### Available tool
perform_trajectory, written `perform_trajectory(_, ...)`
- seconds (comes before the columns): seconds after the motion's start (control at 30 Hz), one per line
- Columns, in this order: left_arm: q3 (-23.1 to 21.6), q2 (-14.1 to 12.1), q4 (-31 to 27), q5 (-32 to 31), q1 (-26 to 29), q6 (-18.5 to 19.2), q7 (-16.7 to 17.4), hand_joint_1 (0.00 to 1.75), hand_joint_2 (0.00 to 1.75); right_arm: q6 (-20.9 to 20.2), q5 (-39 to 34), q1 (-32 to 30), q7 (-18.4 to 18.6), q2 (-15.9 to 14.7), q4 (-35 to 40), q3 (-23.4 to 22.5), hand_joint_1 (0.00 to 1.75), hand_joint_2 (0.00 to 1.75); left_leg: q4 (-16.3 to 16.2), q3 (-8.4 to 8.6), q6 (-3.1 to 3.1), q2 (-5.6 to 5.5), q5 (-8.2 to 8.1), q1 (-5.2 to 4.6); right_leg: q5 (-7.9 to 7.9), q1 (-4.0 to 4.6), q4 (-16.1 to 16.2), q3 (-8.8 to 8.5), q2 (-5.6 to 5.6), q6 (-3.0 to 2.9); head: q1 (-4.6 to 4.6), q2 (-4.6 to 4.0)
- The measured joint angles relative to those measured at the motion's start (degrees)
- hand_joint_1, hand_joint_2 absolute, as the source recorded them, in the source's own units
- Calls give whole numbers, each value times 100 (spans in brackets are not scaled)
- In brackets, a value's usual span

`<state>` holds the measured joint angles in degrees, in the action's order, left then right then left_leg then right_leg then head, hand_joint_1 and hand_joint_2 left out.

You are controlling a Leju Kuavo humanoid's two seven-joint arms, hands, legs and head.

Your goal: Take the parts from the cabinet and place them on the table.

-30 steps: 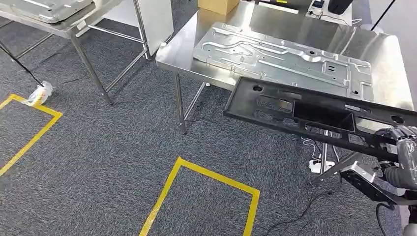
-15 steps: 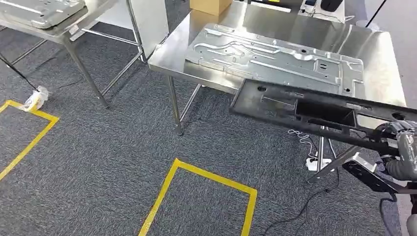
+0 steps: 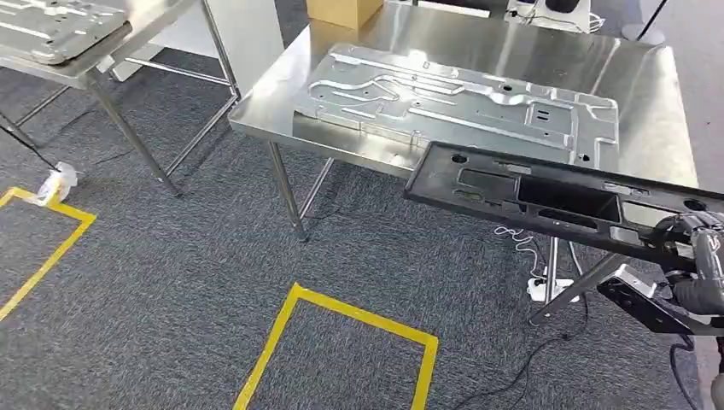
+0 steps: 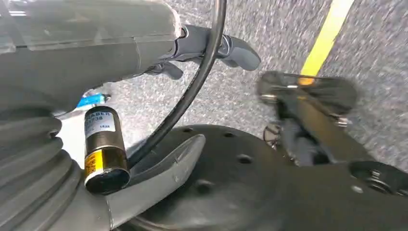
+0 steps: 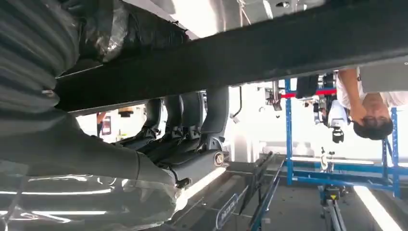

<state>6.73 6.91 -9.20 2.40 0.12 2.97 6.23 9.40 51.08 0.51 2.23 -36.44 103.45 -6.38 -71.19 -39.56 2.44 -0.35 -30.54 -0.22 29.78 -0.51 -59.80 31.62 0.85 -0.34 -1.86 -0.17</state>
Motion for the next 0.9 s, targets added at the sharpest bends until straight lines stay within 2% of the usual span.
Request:
perform_trajectory(0.03,0,0,0,7,7,2,-2,0,175,-13,-4,33,0,-2,0,7,175,175,503,166,107,-8,335,-50,42,36,7,-62,13,-12,2,0)
perform_trajectory(0.07,0,-2,0,26,17,2,-26,0,175,-37,0,106,-2,2,-24,30,175,175,917,280,245,-16,520,-122,78,41,13,-103,19,-20,-4,0)
perform_trajectory(0.1,4,-18,0,50,22,0,-33,0,175,-50,46,203,-4,33,-92,89,175,175,918,341,324,-3,450,-132,101,78,27,-84,26,6,-35,0)
perform_trajectory(0.13,7,4,0,57,9,2,-37,0,175,-79,85,331,-7,37,-148,139,175,175,1091,422,308,-3,429,-148,96,43,49,-81,80,35,-9,0)
perform_trajectory(0.17,7,7,-2,59,-20,4,-46,0,175,-83,96,382,-2,63,-192,186,175,175,1118,424,304,0,423,-164,77,-1,100,-101,57,78,-13,0)
perform_trajectory(0.2,7,15,-2,61,-38,4,-46,0,175,-83,116,386,0,72,-238,214,175,175,1234,457,310,3,426,-156,2,14,51,-157,46,114,-9,0)
perform_trajectory(0.23,9,20,-2,68,-43,7,-52,0,175,-85,125,430,0,66,-260,225,175,175,1343,592,303,-11,438,-128,4,13,63,-191,42,125,-13,0)
perform_trajectory(0.27,13,26,-7,98,-34,11,-70,0,175,-87,155,480,-20,79,-306,258,175,175,1436,719,287,-8,463,-104,64,-18,-12,-175,-16,129,-18,0)
perform_trajectory(0.3,24,35,-7,120,-37,26,-96,0,175,-98,203,590,-50,83,-351,297,175,175,1482,778,287,-8,462,-97,149,-23,-179,-97,-37,180,-22,0)
perform_trajectory(0.33,35,53,-7,162,-56,53,-123,0,175,-114,278,779,-66,116,-448,367,175,175,1489,798,281,-1,452,-91,288,-33,-504,114,-37,231,-20,0)
perform_trajectory(0.4,101,57,-20,308,-122,171,-199,0,175,-160,525,1410,-90,333,-917,680,175,175,1484,830,233,47,393,-81,546,-81,-1264,688,-47,281,-20,0)
perform_trajectory(0.43,149,55,-33,374,-170,255,-205,0,175,-181,618,1715,-92,469,-1205,899,175,175,1478,855,209,62,367,-72,520,-109,-1402,860,-57,312,-17,0)
perform_trajectory(0.47,192,37,-61,433,-242,328,-167,0,175,-186,682,2021,-83,605,-1502,1122,175,175,1465,890,183,83,330,-57,317,-141,-1290,908,-70,346,-20,0)
perform_trajectory(0.5,230,26,-81,474,-320,374,-107,0,175,-181,708,2288,-81,718,-1734,1301,175,175,1446,929,154,89,289,-33,1,-173,-967,839,-85,387,-17,0)
perform_trajectory(0.53,276,11,-109,492,-406,409,-43,0,175,-177,715,2522,-68,838,-1977,1489,175,175,1412,975,118,87,237,0,-398,-208,-467,674,-94,426,-20,0)
perform_trajectory(0.57,311,-13,-140,529,-489,464,-15,0,175,-175,713,2712,-74,925,-2151,1649,175,175,1371,1007,71,79,172,28,-635,-241,-33,541,-97,451,-22,0)
perform_trajectory(0.6,345,-77,-157,553,-527,509,11,0,175,-186,699,2881,-79,1034,-2352,1797,175,175,1384,983,21,45,159,25,-561,-199,-113,578,-76,456,-42,0)
perform_trajectory(0.63,378,-94,-199,586,-610,568,46,0,175,-194,686,3105,-83,1093,-2490,1933,175,175,1320,922,-23,43,154,27,-419,-133,77,569,-98,360,-59,0)
perform_trajectory(0.67,415,-123,-230,605,-679,610,85,0,175,-203,684,3231,-74,1192,-2608,2062,175,175,1300,900,-65,36,137,19,-533,-137,-12,591,-69,231,-11,0)
perform_trajectory(0.73,474,-182,-289,616,-714,654,127,0,175,-258,667,3623,-6,1369,-2895,2265,175,175,1290,928,-137,38,86,23,-467,-140,-43,558,-50,128,-9,0)
perform_trajectory(0.77,494,-197,-319,616,-738,656,131,0,175,-273,658,3783,7,1476,-3017,2376,175,175,1157,877,-155,33,80,42,-444,-150,2,503,-46,88,-9,0)
perform_trajectory(0.8,520,-208,-328,619,-766,656,105,0,175,-275,643,3922,9,1510,-3125,2445,175,175,877,730,-168,30,59,50,-419,-148,8,451,-59,50,-7,0)
perform_trajectory(0.83,549,-210,-330,616,-782,656,94,0,175,-273,621,4075,9,1576,-3229,2512,175,175,498,494,-196,31,-48,54,-385,-143,14,420,-61,9,-4,0)
perform_trajectory(0.9,581,-221,-339,605,-790,673,85,0,175,-256,616,4379,4,1774,-3516,2688,175,175,-311,-77,-220,33,-353,56,-313,-112,13,350,-50,-28,-6,0)
